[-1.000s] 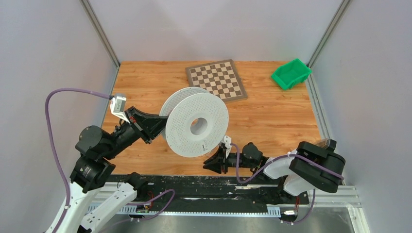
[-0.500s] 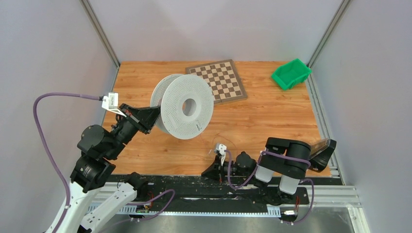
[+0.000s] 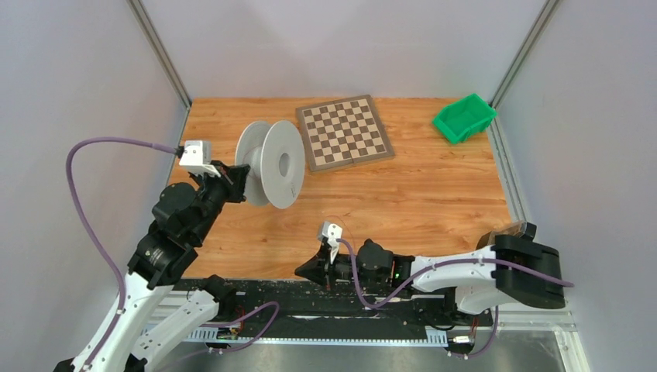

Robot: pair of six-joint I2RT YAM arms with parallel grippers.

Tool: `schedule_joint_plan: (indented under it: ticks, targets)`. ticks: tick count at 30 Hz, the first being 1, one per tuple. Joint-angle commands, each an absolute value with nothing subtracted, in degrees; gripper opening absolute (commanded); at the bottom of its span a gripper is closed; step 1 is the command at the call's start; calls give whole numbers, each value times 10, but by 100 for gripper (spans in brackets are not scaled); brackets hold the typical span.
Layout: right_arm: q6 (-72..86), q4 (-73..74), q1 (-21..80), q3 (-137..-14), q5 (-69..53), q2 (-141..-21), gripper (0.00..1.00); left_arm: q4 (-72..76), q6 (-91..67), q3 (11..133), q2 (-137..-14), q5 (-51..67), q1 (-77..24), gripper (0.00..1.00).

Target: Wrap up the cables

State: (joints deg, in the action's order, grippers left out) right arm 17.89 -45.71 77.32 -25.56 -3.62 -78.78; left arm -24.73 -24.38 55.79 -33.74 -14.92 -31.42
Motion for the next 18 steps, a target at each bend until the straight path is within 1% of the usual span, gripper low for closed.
schedule_joint_plan:
  ticks: [1,6,9,16,18]
  targets:
    - [136,-236,786,-327,10,-727,0,-219,-169,550,-355,-182,-314,0]
    - [113,-132,791,-415,-19,-699,0,-237,-142,514,-366,-184,-315,0]
    - [96,-93,791,-461,-19,-691,0,-241,-122,499,-364,-154,-314,0]
    - [32,-72,789,-549,-1,-687,0,-248,-108,458,-344,-108,-315,0]
    - [10,-61,784,-572,15,-697,0,-260,-105,456,-339,-53,-315,0]
